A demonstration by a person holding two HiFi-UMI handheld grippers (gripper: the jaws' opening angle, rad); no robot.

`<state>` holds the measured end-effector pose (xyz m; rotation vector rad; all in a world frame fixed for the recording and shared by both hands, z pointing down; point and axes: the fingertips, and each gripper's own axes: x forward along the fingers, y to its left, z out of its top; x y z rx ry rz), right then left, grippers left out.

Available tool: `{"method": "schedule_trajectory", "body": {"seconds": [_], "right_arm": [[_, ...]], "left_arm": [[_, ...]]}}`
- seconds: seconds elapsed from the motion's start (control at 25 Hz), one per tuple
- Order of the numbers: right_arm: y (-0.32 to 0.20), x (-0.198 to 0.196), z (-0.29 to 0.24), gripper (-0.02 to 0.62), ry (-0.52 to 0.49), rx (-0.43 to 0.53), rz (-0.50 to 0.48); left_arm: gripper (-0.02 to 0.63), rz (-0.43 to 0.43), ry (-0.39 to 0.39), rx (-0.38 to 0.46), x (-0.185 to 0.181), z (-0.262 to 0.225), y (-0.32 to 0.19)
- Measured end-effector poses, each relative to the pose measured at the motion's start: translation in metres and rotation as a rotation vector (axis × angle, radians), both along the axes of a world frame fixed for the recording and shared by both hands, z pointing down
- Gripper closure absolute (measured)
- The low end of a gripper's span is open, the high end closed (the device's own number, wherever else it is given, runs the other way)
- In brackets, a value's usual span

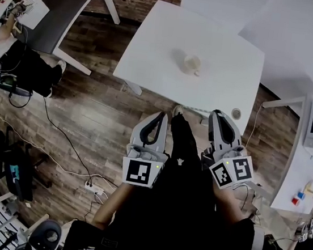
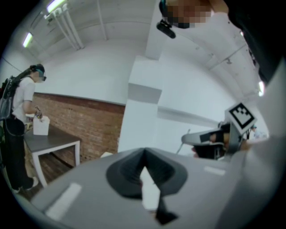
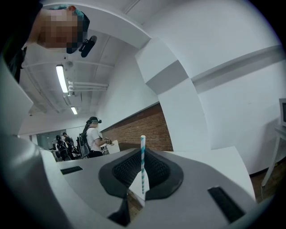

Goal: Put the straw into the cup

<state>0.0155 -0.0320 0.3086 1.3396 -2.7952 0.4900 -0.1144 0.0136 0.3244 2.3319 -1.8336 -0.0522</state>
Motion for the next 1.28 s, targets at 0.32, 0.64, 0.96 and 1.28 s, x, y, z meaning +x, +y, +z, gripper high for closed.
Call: {"method": "schedule_trajectory", "body": {"seconds": [0.32,0.64,0.96,1.28], "right_arm": [[-0.048,-0.004,0.008,0.572,-0.01,-0.001,-0.003],[-0.098,-0.006,0.017,0.572,-0.008,-0.024,0.015],[-0.139,-0.004,0.04,0.572,0.003,-0.078,0.031],[-0.174,-0.007,0.065,0.572,0.008,-0.129,0.044]], "left_arm": [[0.601,0.017,-0.004,0.011,0.001,0.002,-0.05],[0.601,0.049,-0.005,-0.011,0.004,0.008,-0.1],[0.601,0.078,0.016,-0.083,0.011,0.032,-0.138],[0.601,0.095,0.0,-0.144,0.008,0.055,-0.168]]}}
